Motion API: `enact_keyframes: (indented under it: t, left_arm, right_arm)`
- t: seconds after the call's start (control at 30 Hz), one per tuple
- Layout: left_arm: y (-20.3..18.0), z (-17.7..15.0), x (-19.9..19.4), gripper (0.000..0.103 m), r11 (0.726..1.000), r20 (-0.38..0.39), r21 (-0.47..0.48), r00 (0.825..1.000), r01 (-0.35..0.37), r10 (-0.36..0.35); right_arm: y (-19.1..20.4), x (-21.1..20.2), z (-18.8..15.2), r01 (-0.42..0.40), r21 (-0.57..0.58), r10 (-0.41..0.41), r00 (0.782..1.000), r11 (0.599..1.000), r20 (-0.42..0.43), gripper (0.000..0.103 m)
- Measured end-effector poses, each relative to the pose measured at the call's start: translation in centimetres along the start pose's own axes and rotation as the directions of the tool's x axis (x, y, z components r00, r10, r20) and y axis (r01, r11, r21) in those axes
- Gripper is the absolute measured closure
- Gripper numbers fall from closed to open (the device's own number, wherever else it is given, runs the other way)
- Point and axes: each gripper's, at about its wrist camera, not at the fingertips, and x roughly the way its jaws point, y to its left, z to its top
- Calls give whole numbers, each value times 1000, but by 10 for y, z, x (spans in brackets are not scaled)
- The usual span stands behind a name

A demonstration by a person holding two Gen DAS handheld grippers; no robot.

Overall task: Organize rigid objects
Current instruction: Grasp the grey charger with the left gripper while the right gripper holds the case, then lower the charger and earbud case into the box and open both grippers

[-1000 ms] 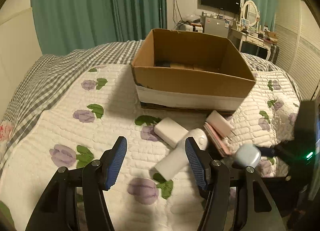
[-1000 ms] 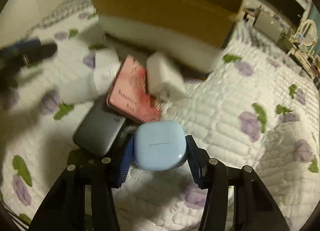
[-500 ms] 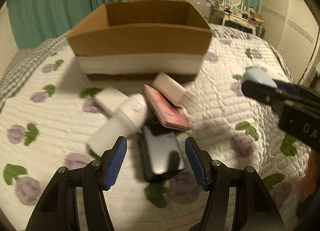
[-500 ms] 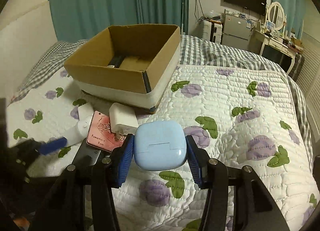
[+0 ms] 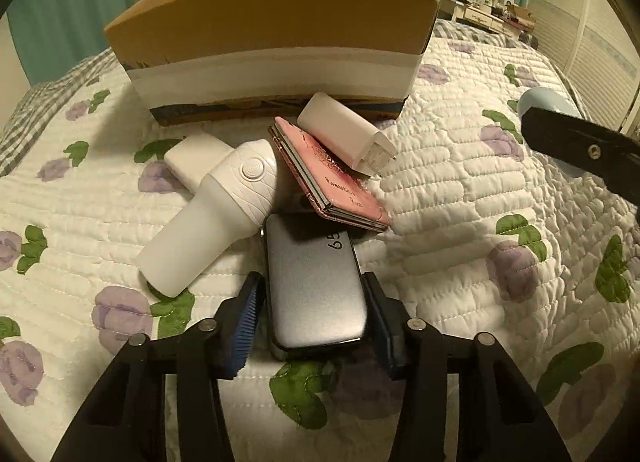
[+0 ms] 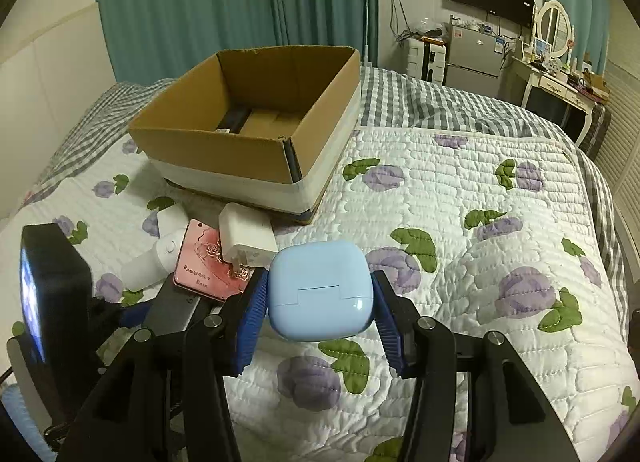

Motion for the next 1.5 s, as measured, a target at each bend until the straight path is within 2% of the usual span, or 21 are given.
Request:
enact_keyframes:
  t: [0.27,0.5,0.73,0.83,0.97,1.2,1.27,1.4,1.5]
  left_arm:
    - [14,-5,-40,60,998,71,-31,997,46,-43]
    - [19,-4,-86,60,994,172,-43,981,97,-88]
    - [34,14,-139,60,993,291,-64,954,101,-79]
    - [45,31,-161,60,992,353,-68,932,105,-75]
    - [57,70,-180,60,995,425,-66,904,75,-40]
    - [74,146,-166,60,996,469,-62,883,62,-25]
    - [74,172,-150,60,996,484,-29,873,79,-55]
    - [74,208,-111,60,995,481,-4,872,101,-87]
    - [75,220,-76,60,991,467,11,876,131,-121]
  right_arm:
    - [10,-16,0,41,-29,-40,999,999,30,53]
    - [21,-39,-1,64,-28,-62,996,998,61,53]
    - [34,-71,21,55,-37,-49,989,998,137,53]
    - [39,-83,44,42,-51,-32,982,998,189,53]
    - [45,-91,81,37,-69,-17,966,997,259,53]
    - [47,-70,150,37,-90,-6,947,995,322,53]
    - [46,-58,167,53,-101,-17,944,993,329,53]
    - [38,-33,189,67,-91,-34,944,994,328,53]
    - [31,-8,193,76,-82,-46,949,994,313,53]
